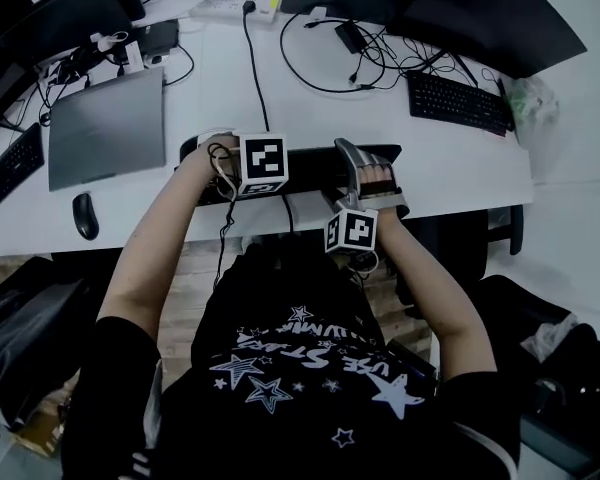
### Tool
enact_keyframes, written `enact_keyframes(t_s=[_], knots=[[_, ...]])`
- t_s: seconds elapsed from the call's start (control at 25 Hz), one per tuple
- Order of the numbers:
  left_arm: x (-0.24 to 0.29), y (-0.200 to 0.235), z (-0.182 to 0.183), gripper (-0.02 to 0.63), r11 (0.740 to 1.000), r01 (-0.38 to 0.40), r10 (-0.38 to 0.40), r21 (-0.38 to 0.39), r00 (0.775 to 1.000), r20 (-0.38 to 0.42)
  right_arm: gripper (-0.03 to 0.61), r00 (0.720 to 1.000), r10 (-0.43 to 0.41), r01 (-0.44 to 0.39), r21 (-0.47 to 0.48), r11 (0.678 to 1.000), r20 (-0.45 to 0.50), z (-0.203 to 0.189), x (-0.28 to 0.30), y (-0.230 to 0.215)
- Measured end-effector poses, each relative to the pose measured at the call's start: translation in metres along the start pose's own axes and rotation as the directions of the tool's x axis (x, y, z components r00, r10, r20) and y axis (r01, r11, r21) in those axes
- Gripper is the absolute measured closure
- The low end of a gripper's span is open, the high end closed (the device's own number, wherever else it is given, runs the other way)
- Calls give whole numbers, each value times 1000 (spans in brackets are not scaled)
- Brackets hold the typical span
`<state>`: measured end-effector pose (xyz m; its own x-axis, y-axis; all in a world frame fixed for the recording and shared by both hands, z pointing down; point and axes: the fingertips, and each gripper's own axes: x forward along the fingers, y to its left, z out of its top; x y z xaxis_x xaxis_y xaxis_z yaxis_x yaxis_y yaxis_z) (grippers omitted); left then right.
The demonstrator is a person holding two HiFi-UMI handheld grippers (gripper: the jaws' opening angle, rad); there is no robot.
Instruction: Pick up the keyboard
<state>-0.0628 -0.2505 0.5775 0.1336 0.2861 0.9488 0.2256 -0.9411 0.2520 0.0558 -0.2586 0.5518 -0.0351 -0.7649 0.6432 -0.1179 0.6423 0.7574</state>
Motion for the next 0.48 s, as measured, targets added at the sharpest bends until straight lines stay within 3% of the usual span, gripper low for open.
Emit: enact_keyframes(t_s=[0.12,0.2,0.48], knots=[[-1,-5,0,440,1000,27,-27,16,999,29,37,999,0,0,2,1000,-42,1,-1,-1],[-4,-8,0,514,998,50,-51,31,997,51,37,998,-7,7,5,1000,-61,1,-2,-4],[-10,-10,-12,520,997,70,-73,40,996,53,37,999,-24,26,60,998,-34,10,-8,-12]])
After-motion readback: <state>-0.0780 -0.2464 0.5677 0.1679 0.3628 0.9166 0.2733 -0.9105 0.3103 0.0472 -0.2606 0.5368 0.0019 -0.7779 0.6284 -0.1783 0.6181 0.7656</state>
